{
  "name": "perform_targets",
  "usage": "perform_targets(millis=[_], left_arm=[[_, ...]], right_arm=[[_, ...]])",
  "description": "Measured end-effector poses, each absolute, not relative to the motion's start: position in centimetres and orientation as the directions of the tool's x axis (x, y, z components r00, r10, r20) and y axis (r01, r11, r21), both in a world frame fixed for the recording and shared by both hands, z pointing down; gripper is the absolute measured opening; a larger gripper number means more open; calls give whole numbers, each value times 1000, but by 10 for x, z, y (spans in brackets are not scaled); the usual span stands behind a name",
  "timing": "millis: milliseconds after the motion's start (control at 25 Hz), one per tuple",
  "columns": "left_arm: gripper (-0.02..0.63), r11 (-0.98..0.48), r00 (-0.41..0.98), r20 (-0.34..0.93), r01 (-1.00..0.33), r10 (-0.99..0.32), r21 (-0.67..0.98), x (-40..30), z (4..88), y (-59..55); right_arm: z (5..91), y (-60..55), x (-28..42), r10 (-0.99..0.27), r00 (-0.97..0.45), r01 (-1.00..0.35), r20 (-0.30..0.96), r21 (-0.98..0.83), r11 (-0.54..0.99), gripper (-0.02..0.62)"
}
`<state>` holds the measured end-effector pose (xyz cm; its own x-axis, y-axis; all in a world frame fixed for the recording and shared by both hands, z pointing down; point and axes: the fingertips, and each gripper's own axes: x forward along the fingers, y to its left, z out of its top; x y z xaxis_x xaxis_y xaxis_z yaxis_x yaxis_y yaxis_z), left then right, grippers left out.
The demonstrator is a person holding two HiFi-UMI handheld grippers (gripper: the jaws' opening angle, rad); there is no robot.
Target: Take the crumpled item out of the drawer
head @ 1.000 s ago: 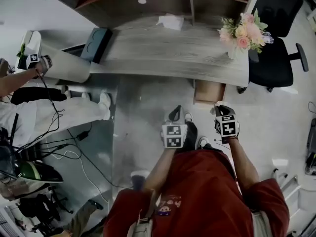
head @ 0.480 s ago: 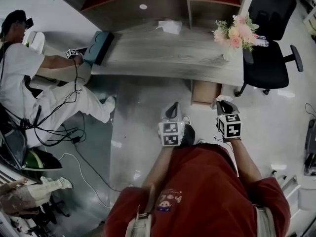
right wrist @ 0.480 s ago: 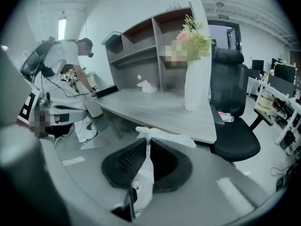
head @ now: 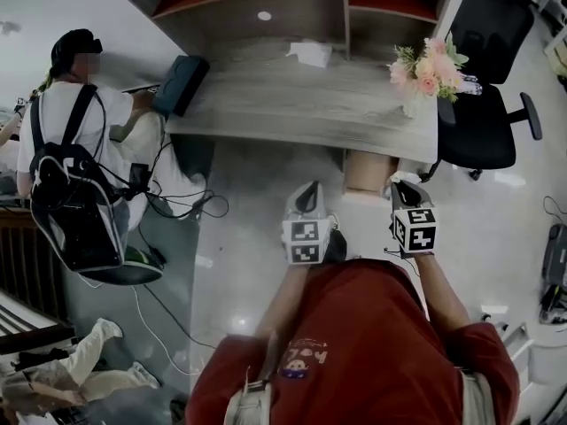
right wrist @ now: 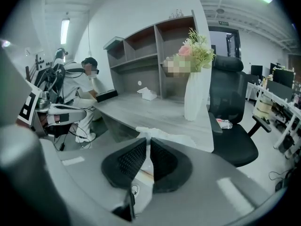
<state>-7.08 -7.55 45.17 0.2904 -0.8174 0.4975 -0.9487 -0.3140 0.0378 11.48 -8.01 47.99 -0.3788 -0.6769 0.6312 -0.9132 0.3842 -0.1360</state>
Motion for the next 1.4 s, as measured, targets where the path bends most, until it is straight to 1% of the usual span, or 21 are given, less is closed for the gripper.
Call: perform_targets(millis=[680,1400], left_arm=[[-3,-303,279,504,-952,-818,37,-84,454,-74],[-3,-333,310,508,-942,-804,48,-79,455,-84]], right_arm=[[481,-87,103,-682,-379,-915,625,-143,377,25],[481,-91,105,-681,-371,-917,631,-133,377,26]])
